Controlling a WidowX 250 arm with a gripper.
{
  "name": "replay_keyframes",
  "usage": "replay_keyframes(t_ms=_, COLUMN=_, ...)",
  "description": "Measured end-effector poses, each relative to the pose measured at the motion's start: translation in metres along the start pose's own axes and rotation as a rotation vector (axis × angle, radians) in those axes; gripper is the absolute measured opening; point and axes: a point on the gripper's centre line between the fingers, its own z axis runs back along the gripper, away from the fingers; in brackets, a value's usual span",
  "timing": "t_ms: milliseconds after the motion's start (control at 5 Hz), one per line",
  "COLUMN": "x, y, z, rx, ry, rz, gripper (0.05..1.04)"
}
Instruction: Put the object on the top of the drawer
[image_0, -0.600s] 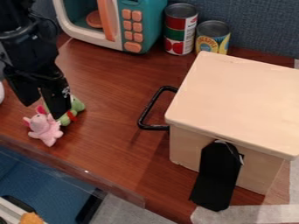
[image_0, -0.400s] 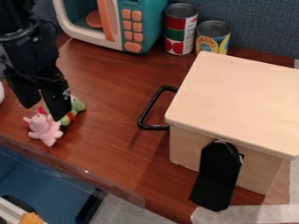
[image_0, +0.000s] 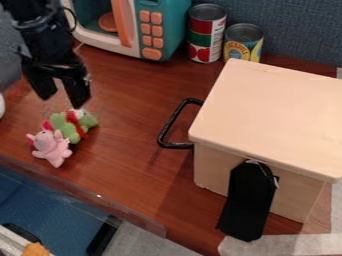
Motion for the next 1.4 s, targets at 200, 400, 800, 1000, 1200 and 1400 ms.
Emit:
replay_keyframes(t_ms=200, x=0.015, y=0.014, z=-0.007, rx=0.032, ry=-0.005, rz=0.018, gripper=1.001)
replay_keyframes(t_ms=400, x=0.015, y=0.023, z=-0.018, rx=0.075, ry=0.006, rz=0.046, gripper=1.001)
replay_keyframes(t_ms=800, x=0.013, y=0.014, z=-0.068, rx=0.163, ry=0.109, rz=0.104, gripper=0.967)
replay_keyframes(t_ms=1000, x=0.01, y=0.008, z=-0.072, rx=0.14, ry=0.105, rz=0.108, gripper=0.704)
replay_keyframes(t_ms=1200, x=0.006, y=0.003, z=-0.064, rx=0.112, ry=0.087, rz=0.091, gripper=0.526)
replay_keyframes(t_ms=1400, x=0.012, y=-0.011, z=-0.035, rx=0.091, ry=0.023, rz=0.078, gripper=0.46)
